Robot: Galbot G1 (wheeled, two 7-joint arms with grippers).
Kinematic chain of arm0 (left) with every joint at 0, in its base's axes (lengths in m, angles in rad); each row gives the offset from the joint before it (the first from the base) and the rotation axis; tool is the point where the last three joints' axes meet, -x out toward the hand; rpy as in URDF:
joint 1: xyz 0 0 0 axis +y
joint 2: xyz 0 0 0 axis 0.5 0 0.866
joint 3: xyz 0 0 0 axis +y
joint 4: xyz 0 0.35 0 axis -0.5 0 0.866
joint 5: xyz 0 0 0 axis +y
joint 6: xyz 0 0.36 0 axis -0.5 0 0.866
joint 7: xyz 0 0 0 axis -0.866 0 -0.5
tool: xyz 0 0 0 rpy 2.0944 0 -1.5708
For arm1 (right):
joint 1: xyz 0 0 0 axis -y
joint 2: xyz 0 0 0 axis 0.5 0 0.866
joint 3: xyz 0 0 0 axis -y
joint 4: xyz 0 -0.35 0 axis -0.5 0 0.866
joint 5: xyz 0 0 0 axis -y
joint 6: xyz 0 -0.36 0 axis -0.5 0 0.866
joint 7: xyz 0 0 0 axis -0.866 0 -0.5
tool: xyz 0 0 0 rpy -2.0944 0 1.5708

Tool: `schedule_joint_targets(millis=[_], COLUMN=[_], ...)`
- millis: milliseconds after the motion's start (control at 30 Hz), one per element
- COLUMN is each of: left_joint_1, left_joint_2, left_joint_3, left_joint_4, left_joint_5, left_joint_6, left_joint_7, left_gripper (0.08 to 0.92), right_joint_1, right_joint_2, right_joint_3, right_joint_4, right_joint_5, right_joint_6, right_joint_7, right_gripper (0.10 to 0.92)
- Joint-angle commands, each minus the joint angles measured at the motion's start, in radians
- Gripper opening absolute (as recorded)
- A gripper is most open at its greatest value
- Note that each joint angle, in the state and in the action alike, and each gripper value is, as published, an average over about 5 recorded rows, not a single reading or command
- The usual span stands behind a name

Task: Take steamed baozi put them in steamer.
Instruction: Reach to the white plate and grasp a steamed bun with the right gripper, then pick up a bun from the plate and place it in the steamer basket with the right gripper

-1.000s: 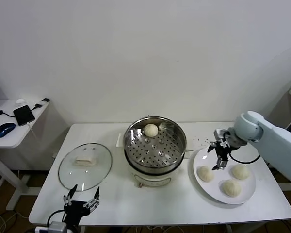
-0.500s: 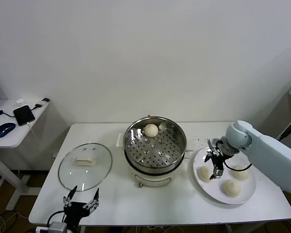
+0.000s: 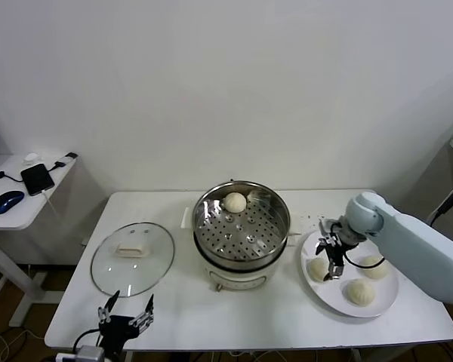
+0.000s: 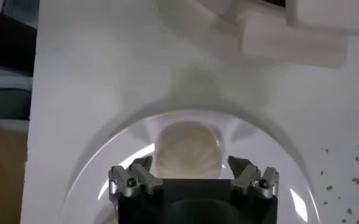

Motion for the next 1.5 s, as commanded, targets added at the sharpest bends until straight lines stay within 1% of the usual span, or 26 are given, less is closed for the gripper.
schedule_joint_targets(millis=[33, 367, 467, 533, 733, 800, 933, 1033, 1133, 1267, 1367, 1500], left_joint_1=[0.000, -0.002, -0.001, -0.001, -0.004, -0.006, -0.014, -0.028, -0.043, -0.062, -0.075, -0.086], left_joint_2=[-0.001, -0.002, -0.003, -0.003, -0.004, -0.004, -0.004, -0.004, -0.003, 0.000, 0.000, 0.003], left_joint_3=[0.001, 0.003, 0.003, 0.004, 0.006, 0.007, 0.014, 0.022, 0.028, 0.032, 0.033, 0.030], left_joint_4=[0.003, 0.008, 0.009, 0.009, 0.013, 0.015, 0.021, 0.025, 0.026, 0.022, 0.015, 0.007], left_joint_5=[0.000, 0.002, 0.002, 0.002, 0.003, 0.004, 0.004, 0.004, 0.003, 0.000, 0.000, -0.001], left_joint_6=[0.000, -0.001, -0.001, -0.001, -0.002, -0.002, -0.001, -0.001, 0.000, 0.003, 0.013, 0.017], left_joint_7=[0.000, -0.001, -0.001, -0.001, -0.002, -0.002, -0.002, -0.002, -0.001, -0.002, -0.002, -0.004], left_gripper=[0.823, 0.823, 0.823, 0.823, 0.823, 0.823, 0.823, 0.823, 0.823, 0.823, 0.823, 0.823], right_joint_1=[-0.005, -0.020, -0.020, -0.019, -0.018, -0.016, 0.009, 0.067, 0.173, 0.430, 0.652, 0.903], right_joint_2=[0.011, 0.028, 0.028, 0.026, 0.019, 0.013, -0.022, -0.078, -0.149, -0.228, -0.232, -0.162], right_joint_3=[0.002, 0.010, 0.009, 0.009, 0.011, 0.014, 0.020, 0.010, -0.043, -0.240, -0.417, -0.604], right_joint_4=[-0.015, -0.028, -0.028, -0.028, -0.026, -0.022, 0.005, 0.039, 0.079, 0.127, 0.143, 0.146], right_joint_5=[-0.013, -0.018, -0.019, -0.019, -0.019, -0.018, -0.002, 0.040, 0.106, 0.237, 0.331, 0.447], right_joint_6=[0.004, 0.006, 0.005, 0.005, 0.005, 0.005, 0.001, -0.009, -0.025, -0.052, -0.077, -0.129], right_joint_7=[0.003, 0.017, 0.016, 0.014, 0.015, 0.018, 0.013, 0.002, -0.014, -0.038, -0.048, -0.056], right_gripper=[0.823, 0.823, 0.811, 0.774, 0.608, 0.574, 0.544, 0.521, 0.516, 0.515, 0.516, 0.521])
